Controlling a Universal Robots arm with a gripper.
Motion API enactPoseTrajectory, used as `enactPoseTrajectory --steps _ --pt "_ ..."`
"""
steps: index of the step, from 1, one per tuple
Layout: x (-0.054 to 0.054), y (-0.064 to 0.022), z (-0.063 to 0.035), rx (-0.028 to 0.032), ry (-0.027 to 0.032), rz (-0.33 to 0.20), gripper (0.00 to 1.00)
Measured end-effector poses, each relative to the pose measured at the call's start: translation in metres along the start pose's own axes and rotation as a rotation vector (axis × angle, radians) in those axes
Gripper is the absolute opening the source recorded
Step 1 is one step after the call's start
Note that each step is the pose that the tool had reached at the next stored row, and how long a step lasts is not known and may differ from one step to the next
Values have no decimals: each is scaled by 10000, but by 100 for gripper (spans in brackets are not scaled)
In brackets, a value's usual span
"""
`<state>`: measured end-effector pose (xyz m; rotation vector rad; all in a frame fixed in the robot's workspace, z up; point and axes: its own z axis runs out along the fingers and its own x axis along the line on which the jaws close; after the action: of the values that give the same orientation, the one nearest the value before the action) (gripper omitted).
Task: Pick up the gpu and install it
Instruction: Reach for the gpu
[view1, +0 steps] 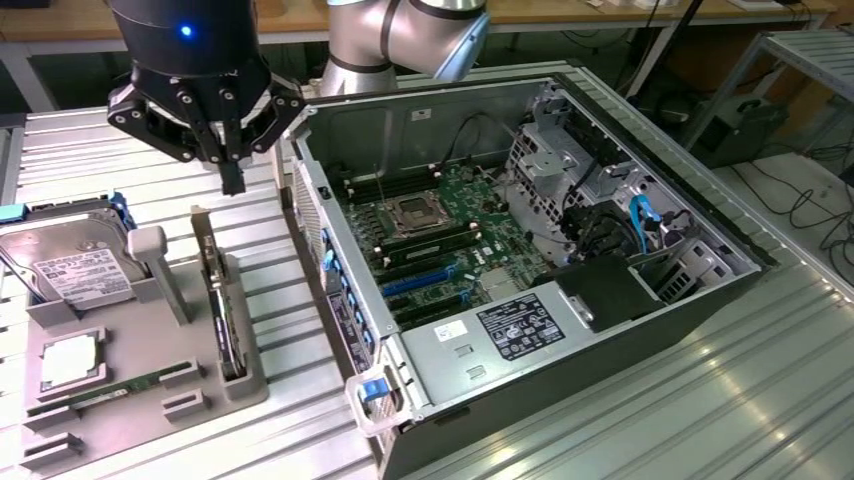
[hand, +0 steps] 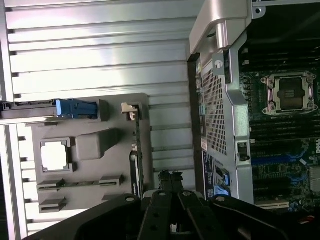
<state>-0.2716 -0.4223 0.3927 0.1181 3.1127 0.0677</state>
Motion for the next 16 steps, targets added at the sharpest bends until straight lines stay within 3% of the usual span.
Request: enactPoseTrajectory --steps 16 --pt "217 -155 -10 1 0 -1 11"
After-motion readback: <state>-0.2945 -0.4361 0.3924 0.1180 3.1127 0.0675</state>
